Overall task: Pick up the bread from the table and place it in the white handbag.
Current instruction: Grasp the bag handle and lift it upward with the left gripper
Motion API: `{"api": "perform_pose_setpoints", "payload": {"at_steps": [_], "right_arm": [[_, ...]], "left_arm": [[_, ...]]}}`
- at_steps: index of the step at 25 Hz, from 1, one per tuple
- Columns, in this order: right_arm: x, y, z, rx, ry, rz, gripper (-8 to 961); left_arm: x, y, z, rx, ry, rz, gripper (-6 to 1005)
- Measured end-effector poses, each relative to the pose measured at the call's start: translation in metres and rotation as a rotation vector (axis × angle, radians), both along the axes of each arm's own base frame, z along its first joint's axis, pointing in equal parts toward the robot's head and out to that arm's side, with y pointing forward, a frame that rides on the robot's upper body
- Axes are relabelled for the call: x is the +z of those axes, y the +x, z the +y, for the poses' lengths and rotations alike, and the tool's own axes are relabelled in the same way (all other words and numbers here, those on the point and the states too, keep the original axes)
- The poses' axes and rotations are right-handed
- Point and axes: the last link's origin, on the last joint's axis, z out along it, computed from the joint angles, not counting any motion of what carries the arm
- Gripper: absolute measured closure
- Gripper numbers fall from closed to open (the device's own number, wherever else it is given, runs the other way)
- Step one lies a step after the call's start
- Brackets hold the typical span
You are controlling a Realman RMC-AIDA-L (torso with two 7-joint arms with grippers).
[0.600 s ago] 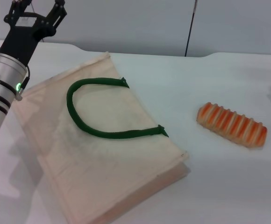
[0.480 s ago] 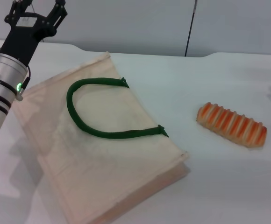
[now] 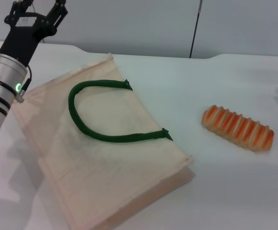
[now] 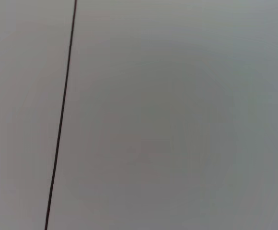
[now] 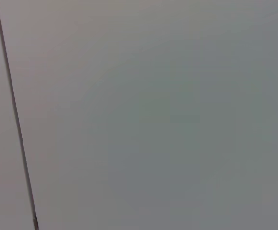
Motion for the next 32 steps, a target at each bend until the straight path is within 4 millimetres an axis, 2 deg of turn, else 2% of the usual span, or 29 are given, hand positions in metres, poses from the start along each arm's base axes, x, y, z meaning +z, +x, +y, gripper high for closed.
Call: {"api": "perform_pose_setpoints", "payload": {"at_steps": [1, 10, 17, 18, 19, 21, 27, 32], "right_arm": [[0.000, 0.000, 0.000, 0.000, 0.000, 0.000, 59], [0.001, 0.001, 0.000, -0.004, 0.000, 0.000, 60], [0.001, 0.003, -0.001, -0.008, 0.000, -0.001, 60], [0.001, 0.003, -0.001, -0.009, 0.000, -0.002, 60], [0.001, 0.003, -0.001, -0.009, 0.000, -0.002, 60], [0.002, 0.004, -0.001, -0.012, 0.001, -0.003, 60], [0.003, 0.007, -0.003, -0.017, 0.004, -0.005, 60], [0.005, 0.013, -0.007, -0.029, 0.009, -0.008, 59]], "left_arm": [[0.002, -0.002, 0.004, 0.020, -0.031, -0.058, 145], [0.014, -0.005, 0.018, 0.040, -0.108, -0.201, 157], [0.029, 0.010, 0.033, -0.047, -0.411, -0.161, 167], [0.029, 0.010, 0.033, -0.047, -0.411, -0.161, 168], [0.039, 0.016, 0.037, -0.053, -0.533, -0.136, 169], [0.050, 0.018, 0.041, -0.025, -0.623, -0.134, 172], [0.085, 0.017, 0.039, 0.110, -0.805, -0.103, 180], [0.093, 0.016, 0.030, 0.229, -0.947, -0.057, 187]]}}
